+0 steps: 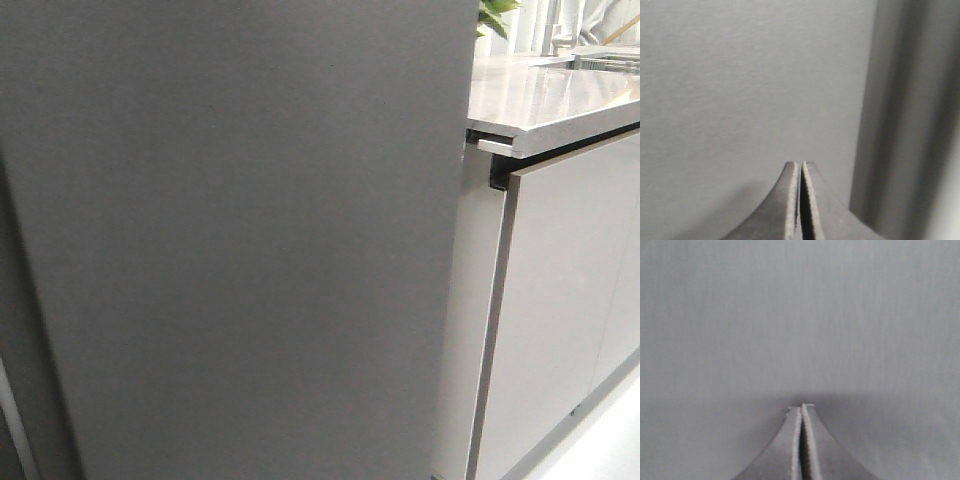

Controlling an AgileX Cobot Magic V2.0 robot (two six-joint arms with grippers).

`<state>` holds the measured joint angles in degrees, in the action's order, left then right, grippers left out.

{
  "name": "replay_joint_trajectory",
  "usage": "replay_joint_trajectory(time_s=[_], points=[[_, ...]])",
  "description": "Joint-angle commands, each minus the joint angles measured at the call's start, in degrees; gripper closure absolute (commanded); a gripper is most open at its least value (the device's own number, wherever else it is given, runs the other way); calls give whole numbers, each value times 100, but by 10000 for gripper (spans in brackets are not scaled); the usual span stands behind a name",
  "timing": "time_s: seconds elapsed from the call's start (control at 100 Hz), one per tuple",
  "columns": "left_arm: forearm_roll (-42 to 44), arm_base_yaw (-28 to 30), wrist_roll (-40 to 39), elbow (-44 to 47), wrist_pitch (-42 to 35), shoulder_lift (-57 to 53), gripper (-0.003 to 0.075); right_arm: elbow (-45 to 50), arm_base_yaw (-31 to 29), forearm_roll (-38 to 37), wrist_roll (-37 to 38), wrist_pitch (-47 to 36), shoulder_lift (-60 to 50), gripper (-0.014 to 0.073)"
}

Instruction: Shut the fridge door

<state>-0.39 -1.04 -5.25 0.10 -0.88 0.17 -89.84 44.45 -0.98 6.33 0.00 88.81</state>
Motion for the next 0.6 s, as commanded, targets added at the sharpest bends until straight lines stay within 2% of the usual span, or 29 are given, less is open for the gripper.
replay_joint_trajectory(time_s=[0.0, 0.4, 0.59], points=[[-9, -27, -20, 160, -440, 109, 741, -328, 14, 12, 2, -478, -55, 670], [-9, -27, -20, 160, -440, 109, 741, -370, -291, 12, 2, -238, -59, 670], [-9, -27, -20, 160, -440, 109, 741, 30, -557, -409, 2, 51, -614, 670]])
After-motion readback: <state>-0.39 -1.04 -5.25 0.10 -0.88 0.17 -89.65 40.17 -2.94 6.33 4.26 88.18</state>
